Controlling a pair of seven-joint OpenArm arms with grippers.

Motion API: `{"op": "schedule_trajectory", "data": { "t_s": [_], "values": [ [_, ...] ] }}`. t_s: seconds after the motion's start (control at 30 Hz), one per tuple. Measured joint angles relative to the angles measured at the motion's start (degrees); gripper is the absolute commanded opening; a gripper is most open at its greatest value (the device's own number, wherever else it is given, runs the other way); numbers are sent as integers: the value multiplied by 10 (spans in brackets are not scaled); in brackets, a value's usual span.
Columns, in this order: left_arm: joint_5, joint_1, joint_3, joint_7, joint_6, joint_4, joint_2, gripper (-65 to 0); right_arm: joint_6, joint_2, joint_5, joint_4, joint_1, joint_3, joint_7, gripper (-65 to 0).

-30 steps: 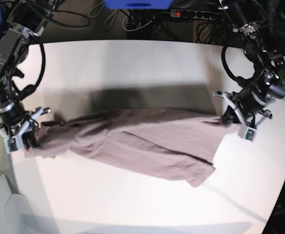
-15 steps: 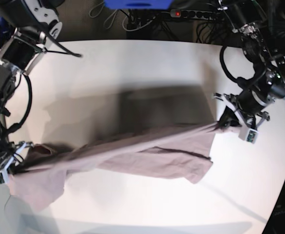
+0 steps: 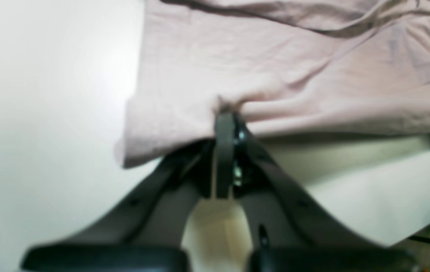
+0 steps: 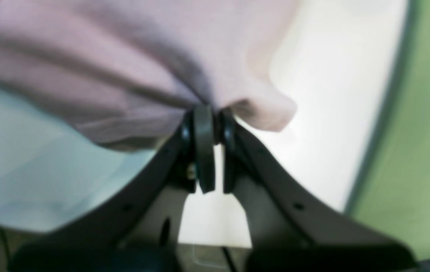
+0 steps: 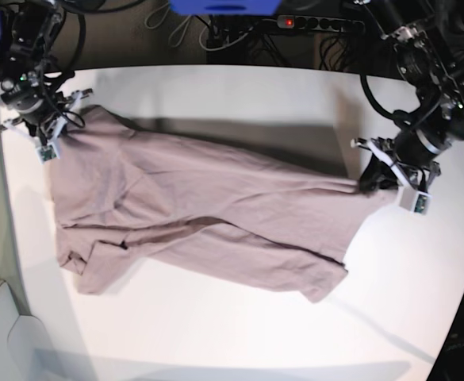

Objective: Layout the t-shirt on the table in an organized manner, then fold the t-shirt properly
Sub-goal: 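Drag the t-shirt with both grippers to straighten it on the table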

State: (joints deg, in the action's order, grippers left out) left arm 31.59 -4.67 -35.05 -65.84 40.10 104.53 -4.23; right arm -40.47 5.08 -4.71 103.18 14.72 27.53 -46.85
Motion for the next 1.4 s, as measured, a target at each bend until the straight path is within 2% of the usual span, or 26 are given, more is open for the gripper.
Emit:
{"op": "schedule_trajectory", "data": {
  "t_s": [0.13,0.4,0.57,0.8,1.03,1.13,1.2,1.37,1.4],
  "values": [
    [0,-15,1,0,0,0,0,-648,0,1,-4,0,37,-6,2,-640],
    [-2,-28,1,0,0,0,11,-648,2,19,-5,47,73,-52,-2,-406],
    [0,-33,0,0,0,0,11,-648,2,19,-4,86,77,-55,-3,-303],
    [0,-33,-1,0,0,0,11,-648,2,37,-5,83,93,-52,-1,-284],
    [0,-33,-1,0,0,0,11,-648,2,34,-3,65,85,-53,3,-285],
    [0,-33,-1,0,0,0,11,-648,2,35,-5,43,77,-53,2,-320],
    [0,-33,-1,0,0,0,11,-648,2,35,-4,32,75,-53,3,-382],
    [0,-39,-1,0,0,0,11,-648,2,35,-5,28,77,-53,3,-627],
    [0,-39,-1,0,0,0,11,-648,2,35,-5,28,75,-53,3,-650]
  ]
}}
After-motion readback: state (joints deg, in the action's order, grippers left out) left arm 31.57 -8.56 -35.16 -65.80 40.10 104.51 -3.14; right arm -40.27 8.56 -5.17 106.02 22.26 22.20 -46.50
